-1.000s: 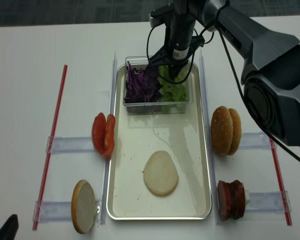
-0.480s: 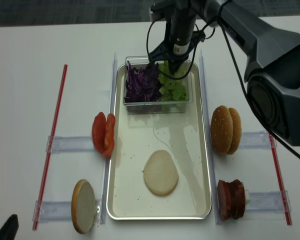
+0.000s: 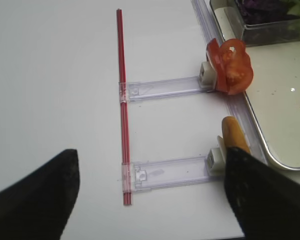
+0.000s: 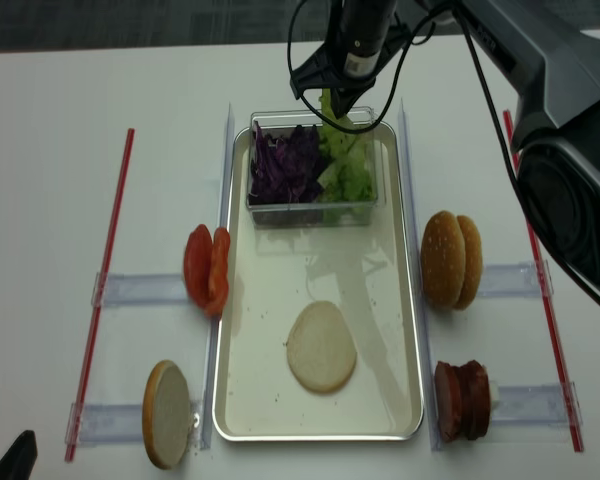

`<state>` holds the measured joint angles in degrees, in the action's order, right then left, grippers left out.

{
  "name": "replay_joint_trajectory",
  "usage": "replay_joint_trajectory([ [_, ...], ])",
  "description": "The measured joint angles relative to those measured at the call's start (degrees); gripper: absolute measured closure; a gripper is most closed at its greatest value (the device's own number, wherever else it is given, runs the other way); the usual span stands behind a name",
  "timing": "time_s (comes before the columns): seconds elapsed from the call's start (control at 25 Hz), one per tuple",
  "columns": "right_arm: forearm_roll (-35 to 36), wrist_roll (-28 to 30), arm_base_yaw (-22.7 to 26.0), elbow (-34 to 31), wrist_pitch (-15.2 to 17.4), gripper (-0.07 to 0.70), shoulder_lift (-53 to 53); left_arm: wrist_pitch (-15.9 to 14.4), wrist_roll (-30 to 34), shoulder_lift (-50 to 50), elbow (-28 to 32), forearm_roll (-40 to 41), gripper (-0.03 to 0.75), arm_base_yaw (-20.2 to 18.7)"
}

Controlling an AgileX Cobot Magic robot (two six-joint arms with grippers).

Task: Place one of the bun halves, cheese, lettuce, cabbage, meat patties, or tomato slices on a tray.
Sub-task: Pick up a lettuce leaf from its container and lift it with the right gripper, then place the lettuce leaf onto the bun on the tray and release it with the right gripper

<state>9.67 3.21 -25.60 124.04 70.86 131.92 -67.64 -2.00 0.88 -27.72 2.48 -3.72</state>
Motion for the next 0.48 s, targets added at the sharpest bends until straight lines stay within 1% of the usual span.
replay_joint_trajectory([
  [0.24,0.98,-0.49,-0.11,-0.12,0.00,0.584,-1.23,0.00,0.00,0.00,0.00,0.00,0.170,0.00],
  [0.32,1.10,-0.49,-0.11,-1.74,0.00,0.584,-1.66,0.00,0.00,0.00,0.00,0.00,0.170,0.00],
  [0.48,1.24,0.00,-0.11,-7.72,0.00,0.584,-4.38,0.00,0.00,0.00,0.00,0.00,0.170,0.00],
])
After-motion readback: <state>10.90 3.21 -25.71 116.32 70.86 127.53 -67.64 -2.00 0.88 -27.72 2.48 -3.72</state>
